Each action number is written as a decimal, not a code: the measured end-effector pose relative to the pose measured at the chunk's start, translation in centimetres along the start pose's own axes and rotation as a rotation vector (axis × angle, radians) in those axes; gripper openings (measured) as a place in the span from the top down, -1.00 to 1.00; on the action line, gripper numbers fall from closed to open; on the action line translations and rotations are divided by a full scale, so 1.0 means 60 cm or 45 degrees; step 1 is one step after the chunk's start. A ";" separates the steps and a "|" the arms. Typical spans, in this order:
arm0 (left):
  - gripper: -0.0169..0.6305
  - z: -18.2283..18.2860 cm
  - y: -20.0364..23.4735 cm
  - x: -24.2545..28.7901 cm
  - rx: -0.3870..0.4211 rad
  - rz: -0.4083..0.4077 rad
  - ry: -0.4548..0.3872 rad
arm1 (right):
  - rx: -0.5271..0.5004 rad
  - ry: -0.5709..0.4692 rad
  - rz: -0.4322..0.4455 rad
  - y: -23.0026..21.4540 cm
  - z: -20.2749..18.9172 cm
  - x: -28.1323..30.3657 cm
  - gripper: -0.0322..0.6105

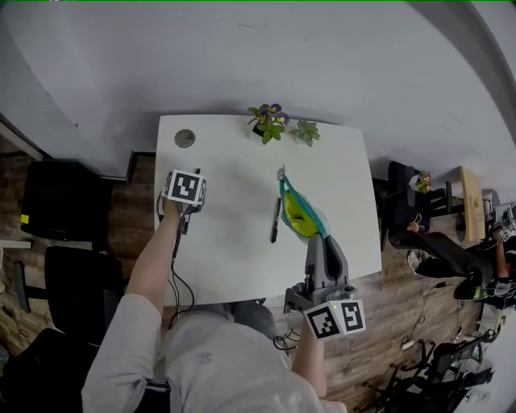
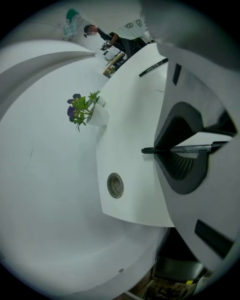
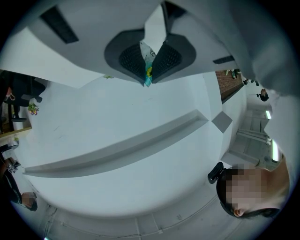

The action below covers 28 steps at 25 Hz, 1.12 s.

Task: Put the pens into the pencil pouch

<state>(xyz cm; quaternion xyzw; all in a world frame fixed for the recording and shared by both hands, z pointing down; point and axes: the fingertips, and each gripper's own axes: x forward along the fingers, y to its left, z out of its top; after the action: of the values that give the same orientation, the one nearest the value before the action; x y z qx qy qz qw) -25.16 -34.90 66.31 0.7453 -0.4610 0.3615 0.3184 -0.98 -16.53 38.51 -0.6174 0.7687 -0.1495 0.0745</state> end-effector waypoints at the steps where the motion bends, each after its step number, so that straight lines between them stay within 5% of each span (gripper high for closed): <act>1: 0.76 0.005 -0.003 -0.008 -0.021 -0.017 -0.038 | 0.000 -0.001 0.008 0.001 0.001 0.002 0.73; 10: 0.76 0.090 -0.066 -0.147 -0.012 -0.101 -0.469 | 0.045 0.017 0.182 0.010 0.001 0.037 0.73; 19: 0.76 0.127 -0.170 -0.329 0.033 -0.051 -0.869 | 0.093 0.077 0.437 0.010 0.017 0.063 0.73; 28: 0.76 0.140 -0.268 -0.473 -0.028 0.038 -1.230 | 0.115 0.134 0.635 -0.013 0.030 0.060 0.73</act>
<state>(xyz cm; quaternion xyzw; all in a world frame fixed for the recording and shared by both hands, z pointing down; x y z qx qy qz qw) -17.27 -22.74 35.94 0.8179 -0.5704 -0.0264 0.0706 -0.55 -20.41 37.33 -0.3963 0.8925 -0.1924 0.0965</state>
